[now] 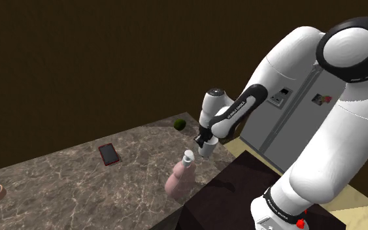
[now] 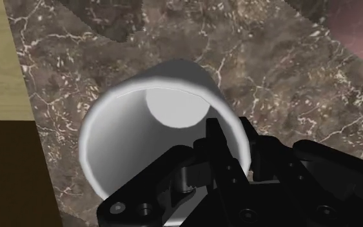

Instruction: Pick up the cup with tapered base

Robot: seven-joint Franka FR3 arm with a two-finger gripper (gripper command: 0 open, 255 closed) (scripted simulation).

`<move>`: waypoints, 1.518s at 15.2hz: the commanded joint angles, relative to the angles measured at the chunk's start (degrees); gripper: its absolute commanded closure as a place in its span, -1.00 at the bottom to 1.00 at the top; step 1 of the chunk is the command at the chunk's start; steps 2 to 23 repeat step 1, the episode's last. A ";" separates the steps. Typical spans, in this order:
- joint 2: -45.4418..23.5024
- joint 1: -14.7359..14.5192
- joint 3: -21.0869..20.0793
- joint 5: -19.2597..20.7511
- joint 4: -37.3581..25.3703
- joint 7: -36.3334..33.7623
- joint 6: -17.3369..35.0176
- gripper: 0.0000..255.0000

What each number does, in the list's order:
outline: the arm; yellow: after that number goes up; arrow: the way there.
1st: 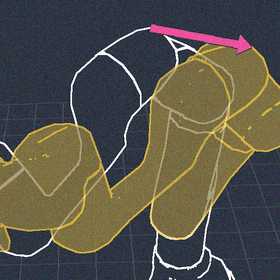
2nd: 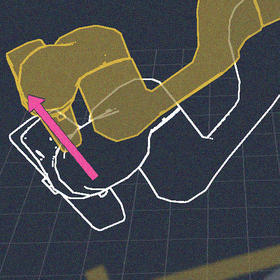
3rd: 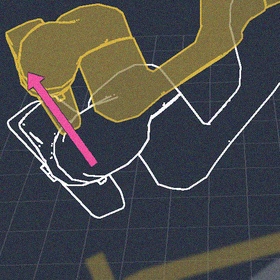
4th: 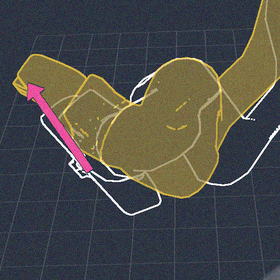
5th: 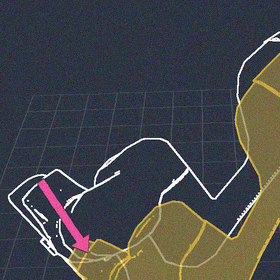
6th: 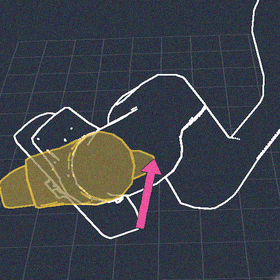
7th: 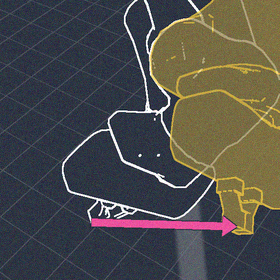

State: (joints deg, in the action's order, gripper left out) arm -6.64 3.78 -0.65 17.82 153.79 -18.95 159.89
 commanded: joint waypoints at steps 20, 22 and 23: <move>0.67 0.03 -0.18 -0.47 0.11 0.34 -0.56 1.00; 0.67 0.03 -0.18 -0.47 0.11 0.34 -0.56 1.00; 0.67 0.03 -0.18 -0.47 0.11 0.34 -0.56 1.00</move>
